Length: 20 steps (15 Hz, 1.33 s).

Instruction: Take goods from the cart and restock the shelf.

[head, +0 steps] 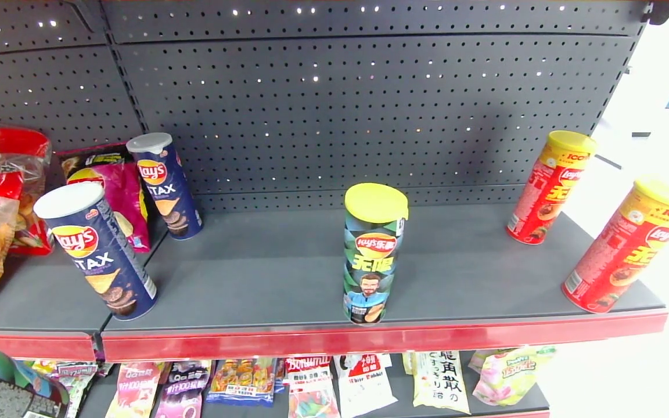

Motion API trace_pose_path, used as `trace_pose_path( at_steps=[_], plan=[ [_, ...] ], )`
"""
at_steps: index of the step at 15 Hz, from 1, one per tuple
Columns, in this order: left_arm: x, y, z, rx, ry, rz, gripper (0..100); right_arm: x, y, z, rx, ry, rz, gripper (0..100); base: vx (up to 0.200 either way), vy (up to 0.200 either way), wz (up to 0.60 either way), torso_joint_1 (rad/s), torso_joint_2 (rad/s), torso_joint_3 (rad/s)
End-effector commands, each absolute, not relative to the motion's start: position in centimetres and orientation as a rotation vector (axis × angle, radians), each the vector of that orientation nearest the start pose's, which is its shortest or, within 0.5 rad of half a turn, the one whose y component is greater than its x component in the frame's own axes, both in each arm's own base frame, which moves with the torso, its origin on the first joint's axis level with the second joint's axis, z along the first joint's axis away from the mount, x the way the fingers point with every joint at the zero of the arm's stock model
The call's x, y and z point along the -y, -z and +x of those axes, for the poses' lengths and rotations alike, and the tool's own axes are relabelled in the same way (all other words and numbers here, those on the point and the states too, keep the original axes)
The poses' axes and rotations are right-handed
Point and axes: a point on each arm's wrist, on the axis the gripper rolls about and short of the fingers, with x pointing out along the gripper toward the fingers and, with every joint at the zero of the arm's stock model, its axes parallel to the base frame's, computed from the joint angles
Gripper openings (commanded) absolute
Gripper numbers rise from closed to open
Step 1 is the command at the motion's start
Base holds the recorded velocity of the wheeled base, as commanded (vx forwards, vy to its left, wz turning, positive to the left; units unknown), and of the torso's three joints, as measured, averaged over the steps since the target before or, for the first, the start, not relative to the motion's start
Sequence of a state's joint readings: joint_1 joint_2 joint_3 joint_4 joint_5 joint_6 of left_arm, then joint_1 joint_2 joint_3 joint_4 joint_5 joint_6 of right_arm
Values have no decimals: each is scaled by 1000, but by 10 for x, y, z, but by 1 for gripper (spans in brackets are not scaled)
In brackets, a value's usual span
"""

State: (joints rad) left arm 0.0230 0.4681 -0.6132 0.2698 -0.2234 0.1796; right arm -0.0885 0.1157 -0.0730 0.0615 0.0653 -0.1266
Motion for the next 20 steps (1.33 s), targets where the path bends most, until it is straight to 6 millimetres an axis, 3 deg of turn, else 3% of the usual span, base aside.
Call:
trace_pose_path(
  at_steps=[1, 8, 16, 20],
  plan=[
    [5, -223, -7, -98, 204, 165, 0, -3, -86, -18, -105, 20, -102, 100, 0, 0, 0, 0, 0, 0],
    [6, -214, -34, -64, 189, 168, 0, -3, -86, -18, -105, 23, -85, 100, 0, 0, 0, 0, 0, 0],
    [5, -216, -31, -72, 188, 152, 0, -3, -87, -18, -105, 17, -84, 100, 0, 0, -525, 5, 1, 1],
    [5, -221, -31, -61, 185, 146, 0, -3, -86, -18, -106, 13, -64, 100, 0, 0, 0, 0, 0, 0]
  ],
)
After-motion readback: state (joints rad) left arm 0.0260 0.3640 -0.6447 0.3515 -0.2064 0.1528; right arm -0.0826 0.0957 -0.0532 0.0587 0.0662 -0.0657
